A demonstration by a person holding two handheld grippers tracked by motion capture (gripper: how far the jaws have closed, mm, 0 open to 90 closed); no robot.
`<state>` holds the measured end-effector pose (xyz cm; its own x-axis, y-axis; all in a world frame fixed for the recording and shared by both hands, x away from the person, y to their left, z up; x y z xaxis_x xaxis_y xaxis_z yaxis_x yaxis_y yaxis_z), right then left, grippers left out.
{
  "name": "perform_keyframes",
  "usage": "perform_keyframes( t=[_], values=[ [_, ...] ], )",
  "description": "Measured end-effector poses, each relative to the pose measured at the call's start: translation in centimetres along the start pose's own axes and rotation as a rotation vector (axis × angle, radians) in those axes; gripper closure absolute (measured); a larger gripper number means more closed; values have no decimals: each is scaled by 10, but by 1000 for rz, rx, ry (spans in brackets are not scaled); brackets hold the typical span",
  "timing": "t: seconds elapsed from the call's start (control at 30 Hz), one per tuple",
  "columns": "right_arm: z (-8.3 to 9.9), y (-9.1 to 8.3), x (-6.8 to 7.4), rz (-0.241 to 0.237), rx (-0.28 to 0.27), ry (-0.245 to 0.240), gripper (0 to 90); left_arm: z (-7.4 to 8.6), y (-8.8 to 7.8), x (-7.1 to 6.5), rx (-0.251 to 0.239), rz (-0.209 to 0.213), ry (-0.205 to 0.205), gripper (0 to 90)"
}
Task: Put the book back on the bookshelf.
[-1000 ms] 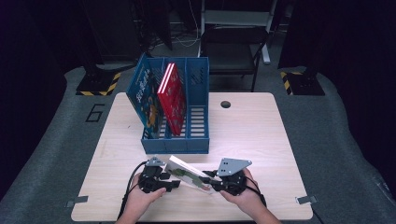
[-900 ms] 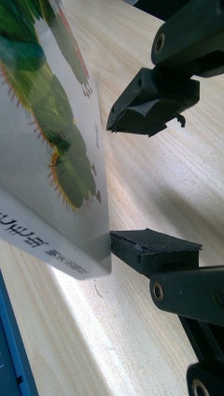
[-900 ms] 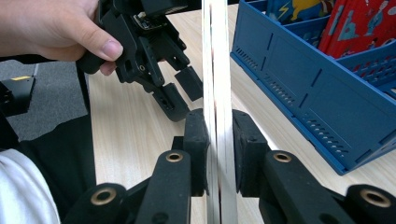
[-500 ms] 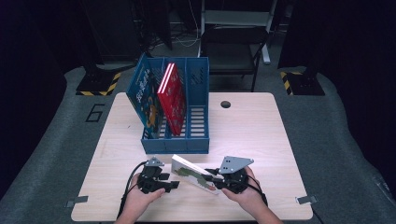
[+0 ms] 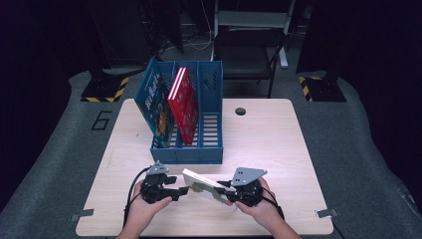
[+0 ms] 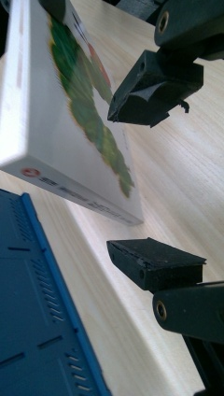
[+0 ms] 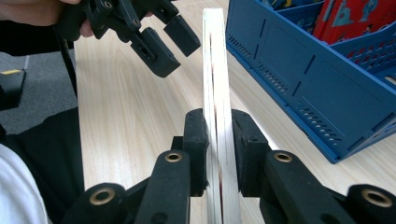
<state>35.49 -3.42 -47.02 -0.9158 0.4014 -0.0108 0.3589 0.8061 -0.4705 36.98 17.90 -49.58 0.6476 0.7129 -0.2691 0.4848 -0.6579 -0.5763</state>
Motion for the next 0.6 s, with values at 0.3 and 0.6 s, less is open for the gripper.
perform_keyframes(
  t=[0.3,0.6],
  values=[
    [0,1,0,-6,-13,5,770,-15,1,-8,-41,35,38,315],
    [0,-4,-3,1,-53,35,705,-25,-2,-12,-63,60,85,314]
  ],
)
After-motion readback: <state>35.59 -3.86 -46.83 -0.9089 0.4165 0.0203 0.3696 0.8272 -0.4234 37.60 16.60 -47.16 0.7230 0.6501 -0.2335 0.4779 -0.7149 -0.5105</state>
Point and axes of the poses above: each handheld gripper's, and its own axes: y roughly forward along the jaws, z roughly out of its underside, x roughly to its left, the point moved 6 cm from there along y, roughly forward along the jaws, and after that the axes turned 4 degrees about -x, right-handed, at the moved point
